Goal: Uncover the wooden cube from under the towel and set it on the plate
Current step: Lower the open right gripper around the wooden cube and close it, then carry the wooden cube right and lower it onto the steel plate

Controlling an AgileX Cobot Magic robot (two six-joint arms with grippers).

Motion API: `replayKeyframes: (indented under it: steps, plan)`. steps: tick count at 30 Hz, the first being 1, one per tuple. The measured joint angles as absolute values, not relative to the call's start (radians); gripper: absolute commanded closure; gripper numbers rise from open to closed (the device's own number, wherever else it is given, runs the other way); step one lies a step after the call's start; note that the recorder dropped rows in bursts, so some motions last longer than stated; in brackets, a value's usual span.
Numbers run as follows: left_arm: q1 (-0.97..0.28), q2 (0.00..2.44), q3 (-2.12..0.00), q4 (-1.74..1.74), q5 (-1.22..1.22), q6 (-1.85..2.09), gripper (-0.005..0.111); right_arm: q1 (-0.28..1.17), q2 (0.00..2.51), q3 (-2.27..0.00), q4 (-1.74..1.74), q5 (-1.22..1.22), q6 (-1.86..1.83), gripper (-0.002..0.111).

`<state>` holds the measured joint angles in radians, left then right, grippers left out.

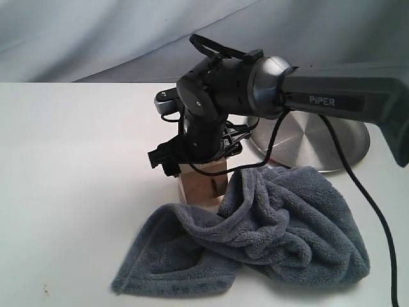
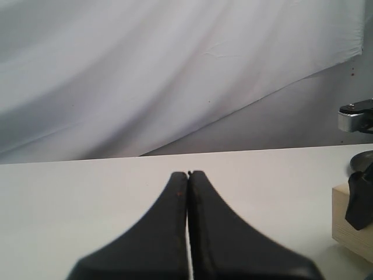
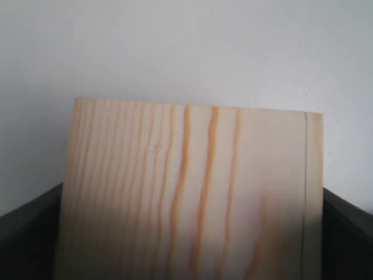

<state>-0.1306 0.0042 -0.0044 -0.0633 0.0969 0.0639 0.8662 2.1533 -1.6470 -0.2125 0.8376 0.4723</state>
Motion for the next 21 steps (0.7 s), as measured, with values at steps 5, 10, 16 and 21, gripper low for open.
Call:
replayKeyframes:
  steps: [5,10,16,21]
  plan:
    - [-0.131,0.004,-0.004,-0.063,0.097,0.064,0.107,0.824,2.100,-1.647,-0.247,0.838,0.472,0.049]
    - [-0.131,0.004,-0.004,-0.063,0.097,0.064,0.107,0.756,2.057,-1.647,-0.273,0.841,0.470,0.049]
    - [-0.131,0.004,-0.004,-0.063,0.097,0.064,0.107,0.642,2.010,-1.612,-0.286,0.843,0.443,0.049]
    - [-0.131,0.004,-0.004,-0.063,0.097,0.064,0.107,0.473,1.994,-1.495,-0.293,0.812,0.404,0.049]
